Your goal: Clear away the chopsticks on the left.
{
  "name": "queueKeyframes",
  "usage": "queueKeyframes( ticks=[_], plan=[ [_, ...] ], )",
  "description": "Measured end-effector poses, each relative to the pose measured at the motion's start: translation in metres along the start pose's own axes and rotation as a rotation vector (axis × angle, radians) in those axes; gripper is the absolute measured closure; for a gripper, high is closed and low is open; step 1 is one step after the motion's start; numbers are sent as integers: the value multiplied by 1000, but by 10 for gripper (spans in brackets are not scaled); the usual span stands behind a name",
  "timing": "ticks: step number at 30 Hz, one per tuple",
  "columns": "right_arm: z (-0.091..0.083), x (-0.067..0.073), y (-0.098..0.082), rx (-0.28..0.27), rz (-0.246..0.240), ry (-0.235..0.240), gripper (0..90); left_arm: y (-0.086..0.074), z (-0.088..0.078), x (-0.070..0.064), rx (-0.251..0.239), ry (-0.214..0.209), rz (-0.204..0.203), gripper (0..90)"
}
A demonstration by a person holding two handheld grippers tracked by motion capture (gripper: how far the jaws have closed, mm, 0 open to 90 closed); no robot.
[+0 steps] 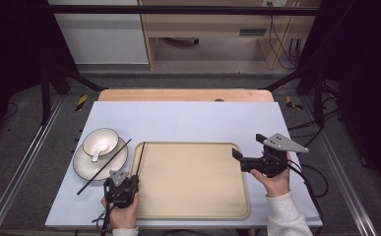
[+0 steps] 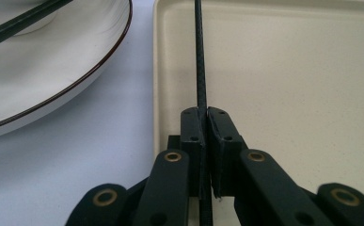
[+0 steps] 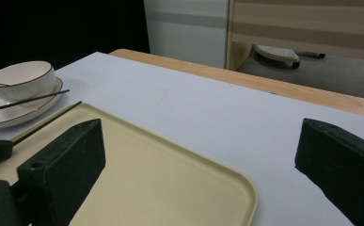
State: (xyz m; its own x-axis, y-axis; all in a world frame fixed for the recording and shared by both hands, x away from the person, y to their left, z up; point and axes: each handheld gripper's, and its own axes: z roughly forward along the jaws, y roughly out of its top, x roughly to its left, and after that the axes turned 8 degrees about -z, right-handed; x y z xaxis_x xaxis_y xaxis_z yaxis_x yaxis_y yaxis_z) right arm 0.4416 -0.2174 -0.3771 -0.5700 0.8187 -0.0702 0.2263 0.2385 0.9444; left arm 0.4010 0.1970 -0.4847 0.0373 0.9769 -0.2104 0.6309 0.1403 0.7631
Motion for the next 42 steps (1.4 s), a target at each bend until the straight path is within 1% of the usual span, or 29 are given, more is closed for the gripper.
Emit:
queueKeyframes(
  ticks=[3, 8, 12, 13, 15, 17, 19, 20, 21, 22, 23, 24, 25, 28, 29, 32, 33, 35, 36, 38, 40, 42],
  plan=[
    [1, 0, 0, 4, 2, 1, 23, 0, 0, 0, 5, 4, 10, 850],
    [1, 0, -1, 6, -4, 2, 23, 1, 0, 0, 6, 3, 15, 847],
    [0, 0, 0, 3, 1, -1, 23, 1, -1, 0, 2, -1, 21, 823],
    [0, 0, 0, 3, 3, -2, 23, 3, -2, 0, -11, -15, 26, 814],
    [-1, 0, 0, 0, 3, -2, 23, 5, -5, 0, -17, -33, 33, 787],
    [-1, -1, 0, 1, 0, -4, 22, 9, -9, 1, -35, -74, 34, 768],
    [-2, -1, 0, -1, 2, -5, 22, 14, -13, 0, -52, -93, 48, 726],
    [-2, -1, 0, -1, 2, -5, 22, 14, -13, 0, -52, -93, 48, 693],
    [-3, -1, 1, -1, 8, -5, 22, 20, -17, 0, -64, -143, 67, 652],
    [-3, -1, 1, -2, 7, -5, 23, 23, -18, -1, -77, -178, 86, 627],
    [-3, -1, 1, -4, 6, -6, 23, 27, -20, -1, -90, -197, 123, 581],
    [-3, -1, 1, -4, 4, -7, 23, 30, -22, -2, -101, -205, 147, 537],
    [-4, -1, 1, -6, 1, -7, 23, 34, -24, -2, -107, -220, 162, 509],
    [-6, -2, 2, -11, 4, -10, 23, 46, -28, 2, -109, -312, 172, 425],
    [-6, -2, 2, -13, 6, -12, 23, 49, -29, 3, -111, -322, 183, 400],
    [-8, -3, 2, -16, 6, -15, 23, 58, -33, 8, -115, -330, 225, 336],
    [-8, -3, 3, -19, 6, -17, 23, 60, -35, 11, -123, -336, 231, 314],
    [-9, -3, 3, -21, 8, -17, 22, 63, -38, 16, -125, -348, 228, 297],
    [-9, -3, 3, -20, 6, -15, 22, 64, -39, 19, -126, -344, 227, 285],
    [-9, -3, 3, -19, 7, -18, 22, 64, -41, 24, -118, -337, 245, 261],
    [-9, -3, 3, -17, 7, -18, 22, 64, -42, 29, -104, -322, 266, 257],
    [-9, -3, 3, -17, 7, -20, 22, 63, -44, 34, -102, -331, 271, 258]
  ],
)
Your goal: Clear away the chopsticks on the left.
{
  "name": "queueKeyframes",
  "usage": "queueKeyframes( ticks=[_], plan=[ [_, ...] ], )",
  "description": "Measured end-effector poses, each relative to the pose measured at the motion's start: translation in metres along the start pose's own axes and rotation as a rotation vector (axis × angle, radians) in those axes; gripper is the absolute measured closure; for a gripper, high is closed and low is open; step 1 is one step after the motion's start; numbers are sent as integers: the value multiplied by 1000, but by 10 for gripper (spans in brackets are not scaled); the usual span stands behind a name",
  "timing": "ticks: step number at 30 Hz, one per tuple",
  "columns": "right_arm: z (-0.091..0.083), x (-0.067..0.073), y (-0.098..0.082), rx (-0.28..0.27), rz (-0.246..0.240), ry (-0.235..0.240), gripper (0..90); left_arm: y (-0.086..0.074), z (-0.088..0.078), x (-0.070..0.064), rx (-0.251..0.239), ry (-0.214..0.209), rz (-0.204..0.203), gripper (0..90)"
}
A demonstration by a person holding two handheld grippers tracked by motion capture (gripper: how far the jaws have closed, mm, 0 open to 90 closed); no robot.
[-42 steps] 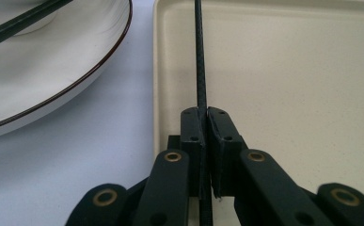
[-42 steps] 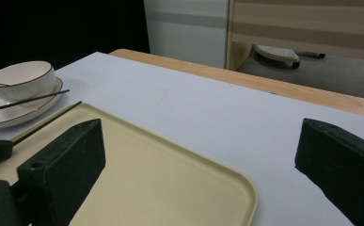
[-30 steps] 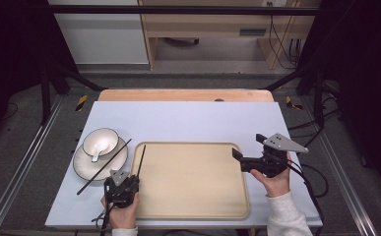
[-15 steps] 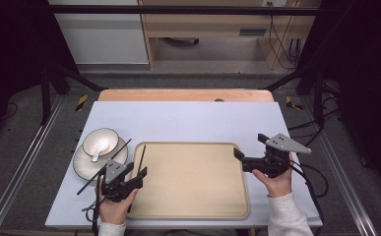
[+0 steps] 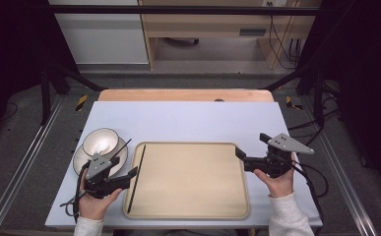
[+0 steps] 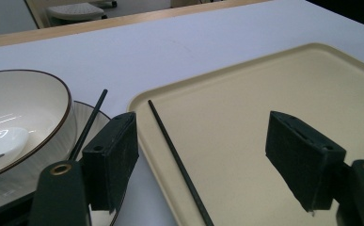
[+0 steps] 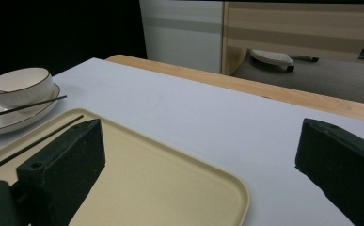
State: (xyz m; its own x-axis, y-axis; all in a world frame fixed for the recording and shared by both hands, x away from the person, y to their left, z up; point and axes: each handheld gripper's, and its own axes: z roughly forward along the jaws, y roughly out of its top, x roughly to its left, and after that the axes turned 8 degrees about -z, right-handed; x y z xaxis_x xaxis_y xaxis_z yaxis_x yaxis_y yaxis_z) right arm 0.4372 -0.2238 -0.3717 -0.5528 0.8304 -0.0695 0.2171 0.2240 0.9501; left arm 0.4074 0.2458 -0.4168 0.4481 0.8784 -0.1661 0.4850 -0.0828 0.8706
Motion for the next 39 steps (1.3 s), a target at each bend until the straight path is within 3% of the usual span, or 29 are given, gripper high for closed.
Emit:
queueKeyframes(
  ticks=[11, 23, 34, 39],
  plan=[
    [2, 1, -1, 3, 6, 13, 22, -11, -16, 20, 7, 17, 15, 181],
    [2, 0, -3, 17, 8, 14, 23, -15, -29, 45, 24, 56, 18, 174],
    [1, -1, -4, 17, 10, 6, 24, -20, -34, 70, 49, 117, -26, 184],
    [3, -1, -4, 27, 13, 8, 24, -22, -34, 76, 69, 130, -27, 211]
  ],
)
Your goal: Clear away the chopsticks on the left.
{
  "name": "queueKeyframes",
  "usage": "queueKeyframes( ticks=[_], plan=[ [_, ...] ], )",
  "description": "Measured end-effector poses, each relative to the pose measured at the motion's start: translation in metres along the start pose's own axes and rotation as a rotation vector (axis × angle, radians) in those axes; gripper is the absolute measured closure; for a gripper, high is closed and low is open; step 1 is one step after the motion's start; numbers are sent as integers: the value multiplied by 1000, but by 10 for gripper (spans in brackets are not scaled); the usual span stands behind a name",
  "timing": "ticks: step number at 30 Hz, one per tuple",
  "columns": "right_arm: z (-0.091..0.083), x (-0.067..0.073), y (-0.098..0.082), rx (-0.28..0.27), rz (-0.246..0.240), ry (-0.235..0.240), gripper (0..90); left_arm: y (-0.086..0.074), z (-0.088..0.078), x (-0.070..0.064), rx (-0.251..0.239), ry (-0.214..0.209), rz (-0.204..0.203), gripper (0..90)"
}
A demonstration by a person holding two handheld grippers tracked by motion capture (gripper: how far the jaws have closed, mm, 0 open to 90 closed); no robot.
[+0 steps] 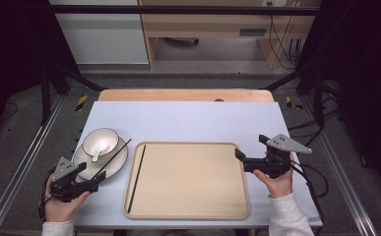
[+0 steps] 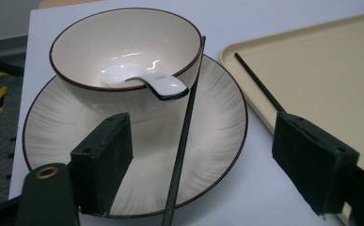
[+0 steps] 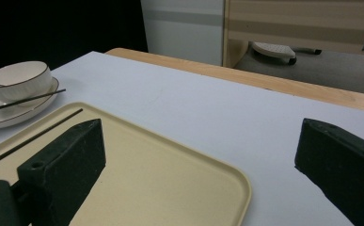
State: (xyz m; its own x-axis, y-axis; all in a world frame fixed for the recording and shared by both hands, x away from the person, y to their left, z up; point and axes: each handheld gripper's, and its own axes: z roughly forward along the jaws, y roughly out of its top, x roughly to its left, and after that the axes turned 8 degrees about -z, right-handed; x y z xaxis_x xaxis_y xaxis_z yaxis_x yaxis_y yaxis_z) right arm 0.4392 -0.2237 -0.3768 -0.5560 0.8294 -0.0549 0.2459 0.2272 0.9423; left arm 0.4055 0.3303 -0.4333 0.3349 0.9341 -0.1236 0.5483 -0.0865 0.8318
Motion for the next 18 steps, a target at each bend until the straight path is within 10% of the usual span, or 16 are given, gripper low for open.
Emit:
queueKeyframes(
  ticks=[18],
  plan=[
    [5, 2, -1, 16, -7, 7, 27, 1, 31, 12, 117, 68, 58, 467]
  ],
)
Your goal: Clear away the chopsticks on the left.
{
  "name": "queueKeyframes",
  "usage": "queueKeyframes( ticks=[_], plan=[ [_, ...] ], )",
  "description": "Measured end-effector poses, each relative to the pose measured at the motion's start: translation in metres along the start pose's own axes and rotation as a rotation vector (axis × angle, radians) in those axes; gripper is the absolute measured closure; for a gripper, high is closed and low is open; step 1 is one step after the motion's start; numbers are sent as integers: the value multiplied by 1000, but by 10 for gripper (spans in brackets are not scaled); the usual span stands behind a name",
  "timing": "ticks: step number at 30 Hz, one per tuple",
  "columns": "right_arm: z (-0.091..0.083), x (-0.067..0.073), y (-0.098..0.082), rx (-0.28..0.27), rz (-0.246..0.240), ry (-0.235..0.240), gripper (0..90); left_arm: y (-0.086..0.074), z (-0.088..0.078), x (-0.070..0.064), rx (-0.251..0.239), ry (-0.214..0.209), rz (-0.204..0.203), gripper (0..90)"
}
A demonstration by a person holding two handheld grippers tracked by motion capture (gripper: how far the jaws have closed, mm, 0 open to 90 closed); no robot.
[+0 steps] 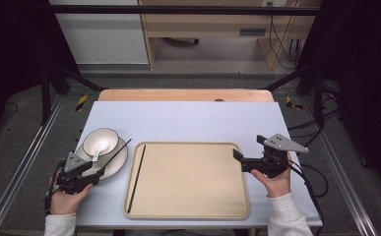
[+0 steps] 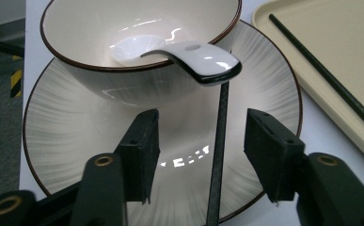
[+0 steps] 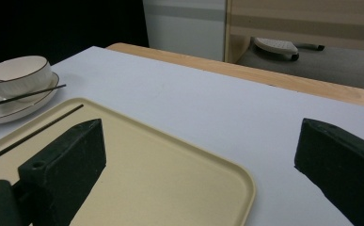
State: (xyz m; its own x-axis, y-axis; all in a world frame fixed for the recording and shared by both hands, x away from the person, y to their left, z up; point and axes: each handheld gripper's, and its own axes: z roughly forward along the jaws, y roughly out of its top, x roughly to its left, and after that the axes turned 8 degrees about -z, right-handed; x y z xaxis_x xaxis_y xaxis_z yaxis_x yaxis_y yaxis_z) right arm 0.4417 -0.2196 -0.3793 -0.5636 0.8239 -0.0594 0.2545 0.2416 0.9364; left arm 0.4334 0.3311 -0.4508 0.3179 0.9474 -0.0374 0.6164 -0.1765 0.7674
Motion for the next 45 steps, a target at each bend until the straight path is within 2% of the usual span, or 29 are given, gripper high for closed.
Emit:
queueKeyframes(
  ticks=[9, 14, 23, 32, 41, 45],
  plan=[
    [3, 2, -1, 14, -3, 7, 27, 2, 7, 2, 32, -12, 3, 615],
    [3, 2, -1, 14, -3, 7, 27, 2, 10, -1, 55, -18, 29, 672],
    [4, 2, -1, 14, 0, 8, 27, 4, 11, -3, 66, -28, 41, 802],
    [3, 1, -1, 16, 0, 7, 26, 4, 11, -10, 70, -46, 46, 850],
    [4, 2, -1, 16, -3, 6, 26, 5, 10, -16, 68, -46, 51, 854],
    [2, 1, 0, 12, -2, 2, 24, 6, 7, -19, 50, -47, 46, 855]
  ],
)
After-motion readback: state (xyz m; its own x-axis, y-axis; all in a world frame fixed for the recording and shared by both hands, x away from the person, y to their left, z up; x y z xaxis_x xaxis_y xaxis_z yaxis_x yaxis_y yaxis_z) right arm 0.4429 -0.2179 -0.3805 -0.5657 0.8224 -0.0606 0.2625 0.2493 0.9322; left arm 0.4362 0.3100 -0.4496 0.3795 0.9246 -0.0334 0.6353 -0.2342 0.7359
